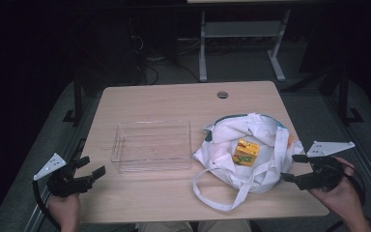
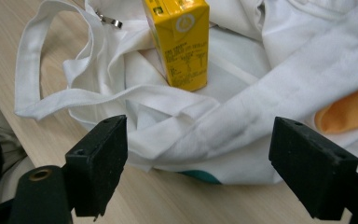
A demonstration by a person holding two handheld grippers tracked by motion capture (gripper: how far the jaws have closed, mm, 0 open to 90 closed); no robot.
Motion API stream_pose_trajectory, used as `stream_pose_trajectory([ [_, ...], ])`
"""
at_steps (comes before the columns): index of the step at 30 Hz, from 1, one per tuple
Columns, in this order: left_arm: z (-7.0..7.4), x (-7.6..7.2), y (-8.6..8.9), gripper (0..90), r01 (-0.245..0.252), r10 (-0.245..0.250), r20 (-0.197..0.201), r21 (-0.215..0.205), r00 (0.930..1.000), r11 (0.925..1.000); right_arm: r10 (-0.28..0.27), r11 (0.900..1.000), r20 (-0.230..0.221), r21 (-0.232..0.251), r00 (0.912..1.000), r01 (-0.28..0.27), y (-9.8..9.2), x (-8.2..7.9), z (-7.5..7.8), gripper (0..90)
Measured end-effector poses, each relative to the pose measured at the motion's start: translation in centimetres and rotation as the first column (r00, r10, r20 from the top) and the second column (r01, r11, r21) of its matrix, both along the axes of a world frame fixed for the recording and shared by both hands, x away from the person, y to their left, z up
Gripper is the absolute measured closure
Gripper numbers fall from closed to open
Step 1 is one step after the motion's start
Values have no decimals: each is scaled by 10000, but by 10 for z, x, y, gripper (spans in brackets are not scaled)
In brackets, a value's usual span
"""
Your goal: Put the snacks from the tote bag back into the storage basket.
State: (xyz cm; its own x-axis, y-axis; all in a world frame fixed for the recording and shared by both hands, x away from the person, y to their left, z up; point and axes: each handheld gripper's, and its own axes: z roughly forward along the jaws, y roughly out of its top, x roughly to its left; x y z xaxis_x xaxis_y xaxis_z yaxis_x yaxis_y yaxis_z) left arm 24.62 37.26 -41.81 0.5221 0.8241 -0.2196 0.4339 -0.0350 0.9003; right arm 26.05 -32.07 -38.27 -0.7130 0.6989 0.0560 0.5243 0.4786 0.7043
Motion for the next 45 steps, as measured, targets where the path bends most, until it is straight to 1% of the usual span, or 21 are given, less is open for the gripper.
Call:
stream_pose_trajectory([
  [2, 0, 0, 0, 125, 21, -21, 22, 14, 10000, 10000, 193, 9998, 51, -94, 9998, -192, 4, 4, 5, 188],
  [3, 0, 0, 0, 125, 18, -18, 41, 14, 10000, 10000, 193, 9998, 51, -94, 9998, -192, 4, 4, 5, 188],
  [4, 1, -1, -1, 125, -13, 13, 47, -48, 10000, 10000, 323, 9992, 42, -234, 9995, -322, 10, 7, 11, 192],
  [7, 1, -1, -1, 125, -15, 16, 51, -52, 10000, 10000, 375, 9987, -83, -329, 9993, -378, 15, 11, 16, 193],
  [9, 1, -1, 0, 125, -30, 30, -2, -43, 10000, 10000, 534, 9975, -122, -452, 9985, -539, 20, 16, 20, 195],
  [10, 1, -1, -1, 125, -79, 79, 9, -163, 10000, 9998, 623, 9968, -166, -487, 9979, -630, 23, 19, 22, 198],
  [12, 1, -1, 0, 125, -51, 51, 39, -124, 10000, 9999, 896, 9930, -193, -756, 9958, -908, 32, 27, 28, 202],
  [17, 1, -1, 1, 125, -64, 64, 47, -183, 10000, 9998, 1303, 9852, -431, -1069, 9905, -1343, 48, 38, 37, 209],
  [20, 1, -1, 1, 125, -60, 61, 50, -193, 10000, 9998, 1432, 9824, -494, -1139, 9885, -1480, 52, 42, 39, 213],
  [22, 1, -1, 1, 125, -64, 65, 53, -205, 10000, 9998, 1534, 9775, -651, -1362, 9860, -1611, 58, 48, 41, 213],
  [26, 1, -1, 0, 125, -54, 55, 57, -221, 10000, 9997, 1688, 9731, -746, -1463, 9828, -1782, 67, 53, 43, 216],
  [27, 1, -1, 0, 125, -52, 53, 53, -221, 10000, 9997, 1748, 9693, -792, -1611, 9814, -1857, 69, 55, 44, 216],
  [29, 1, -1, 0, 125, -40, 41, 58, -193, 10000, 9998, 1818, 9651, -821, -1762, 9799, -1938, 73, 58, 44, 217],
  [31, 1, -1, 0, 125, -45, 47, 57, -211, 10000, 9998, 1905, 9614, -910, -1840, 9775, -2045, 77, 61, 45, 222],
  [32, 1, -1, 0, 125, -36, 37, 54, -207, 10000, 9998, 2012, 9571, -843, -1952, 9759, -2141, 78, 63, 46, 222],
  [34, 1, -1, 0, 125, -30, 32, 57, -232, 10000, 9997, 2046, 9531, -943, -2075, 9743, -2202, 82, 65, 46, 224],
  [37, 0, 0, 0, 125, -38, 40, 52, -269, 10000, 9996, 2225, 9439, -1011, -2268, 9697, -2402, 87, 70, 46, 231],
  [41, 1, -1, 1, 125, -79, 82, 65, -314, 9999, 9995, 2323, 9347, -1261, -2454, 9644, -2572, 95, 76, 44, 242],
  [43, 0, -1, 1, 125, -57, 59, 60, -286, 10000, 9996, 2397, 9321, -1387, -2440, 9609, -2677, 98, 79, 42, 254],
  [45, 0, 0, 1, 125, -58, 60, 51, -290, 10000, 9996, 2427, 9268, -1495, -2560, 9585, -2746, 101, 82, 40, 256],
])
